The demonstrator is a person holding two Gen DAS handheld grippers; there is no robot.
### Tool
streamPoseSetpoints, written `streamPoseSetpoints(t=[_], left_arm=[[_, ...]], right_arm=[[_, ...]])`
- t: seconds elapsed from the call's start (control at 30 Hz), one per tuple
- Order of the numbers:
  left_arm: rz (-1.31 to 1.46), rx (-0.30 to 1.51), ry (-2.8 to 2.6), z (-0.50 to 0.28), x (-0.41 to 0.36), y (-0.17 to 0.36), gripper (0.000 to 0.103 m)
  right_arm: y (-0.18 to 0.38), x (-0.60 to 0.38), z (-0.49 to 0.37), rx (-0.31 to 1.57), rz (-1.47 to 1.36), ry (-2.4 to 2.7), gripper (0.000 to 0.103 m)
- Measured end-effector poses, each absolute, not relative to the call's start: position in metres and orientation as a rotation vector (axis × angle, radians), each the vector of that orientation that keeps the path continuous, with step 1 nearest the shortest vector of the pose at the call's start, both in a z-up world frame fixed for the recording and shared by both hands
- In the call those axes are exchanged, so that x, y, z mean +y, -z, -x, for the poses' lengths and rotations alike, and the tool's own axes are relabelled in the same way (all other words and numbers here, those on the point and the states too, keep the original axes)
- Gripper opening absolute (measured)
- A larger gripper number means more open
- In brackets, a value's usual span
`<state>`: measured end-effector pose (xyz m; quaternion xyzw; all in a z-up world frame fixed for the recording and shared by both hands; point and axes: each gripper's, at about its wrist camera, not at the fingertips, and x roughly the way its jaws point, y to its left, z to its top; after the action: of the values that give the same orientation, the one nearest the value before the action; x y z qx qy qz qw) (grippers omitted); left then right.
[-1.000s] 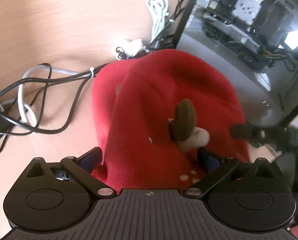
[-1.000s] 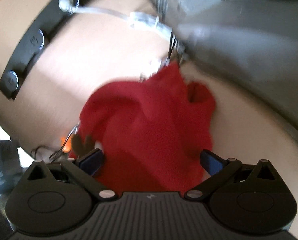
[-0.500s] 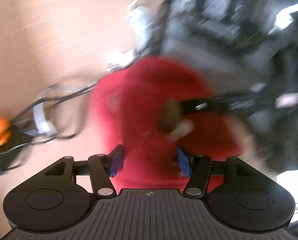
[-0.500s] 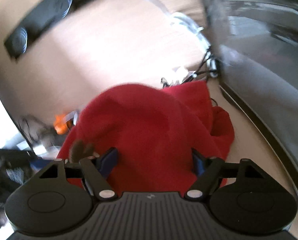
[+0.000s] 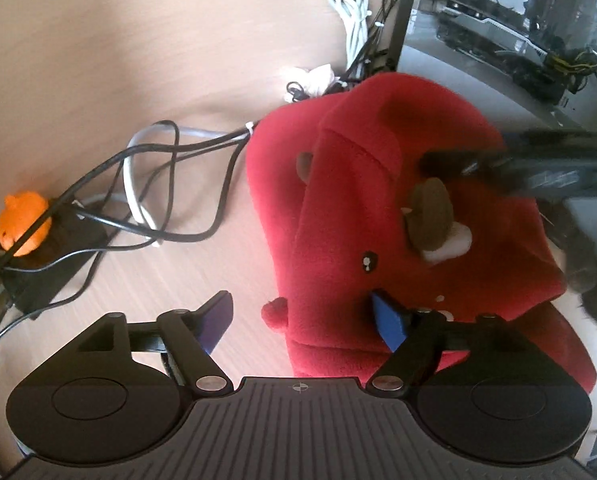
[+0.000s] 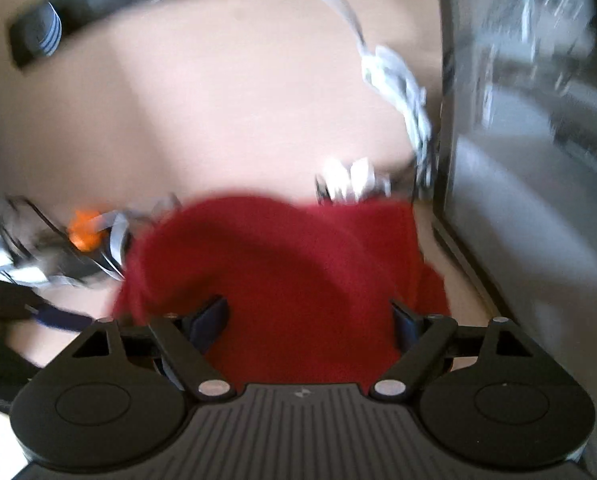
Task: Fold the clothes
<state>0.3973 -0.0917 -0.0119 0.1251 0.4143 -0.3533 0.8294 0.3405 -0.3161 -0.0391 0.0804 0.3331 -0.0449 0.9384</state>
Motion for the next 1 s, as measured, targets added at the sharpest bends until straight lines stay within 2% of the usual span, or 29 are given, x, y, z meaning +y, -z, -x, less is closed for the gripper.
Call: streamPoseSetpoints(t=[0.1, 0.23, 0.33, 0.37, 0.4, 0.47, 0.5, 0.6, 0.73, 0.9, 1.0], left_arm=[[-0.237, 0.866, 0.756, -0.396, -0.086, 0.005, 0.081], [-0.136, 0.822, 0.782, -0.398, -0.073, -0.010, 0.082], [-0.061, 0.804, 0.786, -0.406, -0.067, -0.016, 0.082], [-0.029, 0.807, 0.805, -0.409, -0.068, -0.016, 0.080], [0.005, 0.810, 0.825, -0.412, -0.070, -0.017, 0.077], [0.078, 0.804, 0.879, -0.417, -0.074, -0.018, 0.071], [0.107, 0.791, 0.907, -0.417, -0.076, -0.020, 0.070], [0.162, 0.745, 0.976, -0.414, -0.088, -0.021, 0.070], [0.169, 0.771, 0.987, -0.414, -0.100, -0.008, 0.072], [0.086, 0.837, 0.936, -0.413, -0.108, 0.009, 0.083], [0.049, 0.846, 0.911, -0.412, -0.108, 0.011, 0.085]], right_arm=[[0.047, -0.314, -0.354, 0.702, -0.139, 0.101, 0.094], [0.035, -0.314, -0.348, 0.696, -0.110, 0.086, 0.094], [0.013, -0.317, -0.335, 0.625, -0.107, 0.077, 0.091], [0.005, -0.318, -0.331, 0.597, -0.109, 0.070, 0.085], [-0.001, -0.319, -0.329, 0.577, -0.112, 0.063, 0.073], [-0.007, -0.321, -0.329, 0.562, -0.114, 0.061, 0.061], [-0.010, -0.323, -0.329, 0.555, -0.115, 0.063, 0.056], [-0.011, -0.330, -0.332, 0.537, -0.188, 0.031, 0.051], [-0.008, -0.336, -0.343, 0.537, -0.290, -0.071, 0.050], [0.023, -0.336, -0.380, 0.632, -0.295, -0.050, 0.051], [0.042, -0.336, -0.403, 0.689, -0.298, -0.037, 0.051]])
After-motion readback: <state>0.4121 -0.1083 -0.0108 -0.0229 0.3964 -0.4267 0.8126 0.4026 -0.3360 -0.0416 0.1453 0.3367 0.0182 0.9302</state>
